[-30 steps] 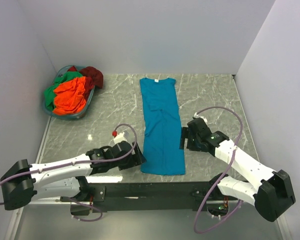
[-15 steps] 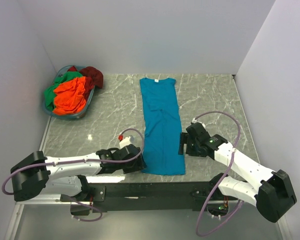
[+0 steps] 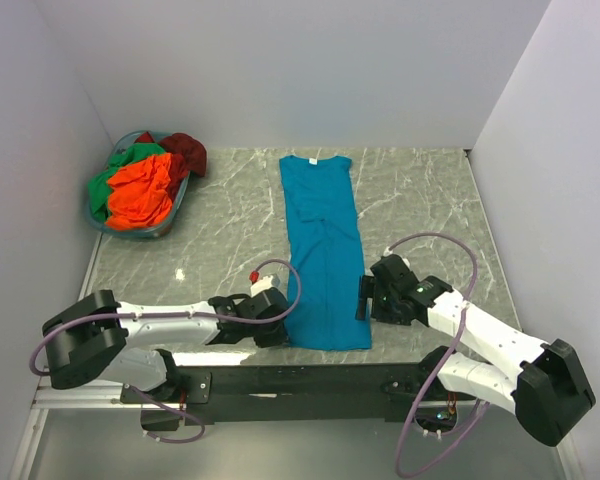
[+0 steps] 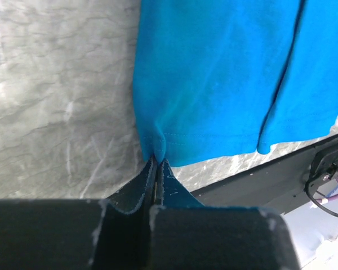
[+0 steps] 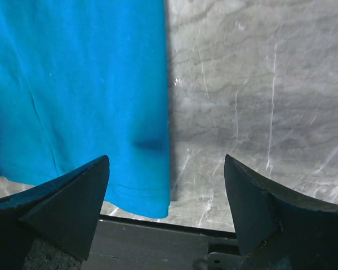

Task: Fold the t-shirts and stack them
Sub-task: Fold the tshirt

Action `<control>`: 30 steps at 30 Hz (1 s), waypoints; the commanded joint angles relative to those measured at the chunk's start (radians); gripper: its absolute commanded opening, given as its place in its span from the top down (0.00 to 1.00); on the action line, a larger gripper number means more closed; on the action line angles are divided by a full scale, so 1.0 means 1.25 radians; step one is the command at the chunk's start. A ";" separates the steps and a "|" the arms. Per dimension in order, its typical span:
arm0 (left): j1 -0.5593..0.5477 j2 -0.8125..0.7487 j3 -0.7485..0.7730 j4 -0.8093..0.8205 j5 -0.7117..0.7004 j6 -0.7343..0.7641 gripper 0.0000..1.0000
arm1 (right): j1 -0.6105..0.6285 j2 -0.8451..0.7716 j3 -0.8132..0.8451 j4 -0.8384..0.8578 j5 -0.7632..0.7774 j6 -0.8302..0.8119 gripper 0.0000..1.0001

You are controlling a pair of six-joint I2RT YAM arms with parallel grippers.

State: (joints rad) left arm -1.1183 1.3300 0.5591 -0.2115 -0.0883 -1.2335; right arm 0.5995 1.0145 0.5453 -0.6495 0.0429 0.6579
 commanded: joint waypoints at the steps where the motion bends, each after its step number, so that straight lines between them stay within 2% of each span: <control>1: -0.005 0.001 0.029 0.027 0.019 0.017 1.00 | 0.012 -0.008 -0.018 0.004 -0.007 0.023 0.12; 11: -0.011 -0.080 -0.019 0.026 0.014 -0.005 1.00 | 0.044 -0.032 -0.040 -0.036 -0.032 0.093 0.17; 17: -0.015 -0.120 -0.053 0.023 0.009 -0.033 1.00 | 0.087 -0.053 -0.093 0.021 -0.131 0.133 0.25; 19: -0.016 -0.128 -0.058 0.022 0.008 -0.039 1.00 | 0.112 -0.047 -0.102 0.045 -0.145 0.149 0.31; 22: -0.022 -0.139 -0.063 0.005 -0.001 -0.055 1.00 | 0.127 -0.045 -0.106 0.039 -0.117 0.167 0.42; 26: -0.031 -0.148 -0.077 0.012 -0.002 -0.067 1.00 | 0.151 -0.039 -0.105 0.050 -0.108 0.178 0.71; 27: -0.037 -0.151 -0.079 0.018 -0.003 -0.069 1.00 | 0.160 -0.041 -0.102 0.041 -0.104 0.185 0.86; 28: -0.040 -0.155 -0.077 0.015 -0.014 -0.071 0.99 | 0.166 -0.045 -0.093 0.032 -0.097 0.189 0.90; 29: -0.051 -0.158 -0.073 0.005 -0.023 -0.073 0.99 | 0.176 -0.049 -0.090 0.015 -0.091 0.193 1.00; 30: -0.056 -0.162 -0.064 -0.015 -0.031 -0.080 1.00 | 0.187 -0.062 -0.087 0.005 -0.087 0.200 1.00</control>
State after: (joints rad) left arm -1.1629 1.1568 0.4660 -0.2077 -0.0895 -1.3041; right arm 0.8013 0.9627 0.4149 -0.6197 -0.0933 0.8738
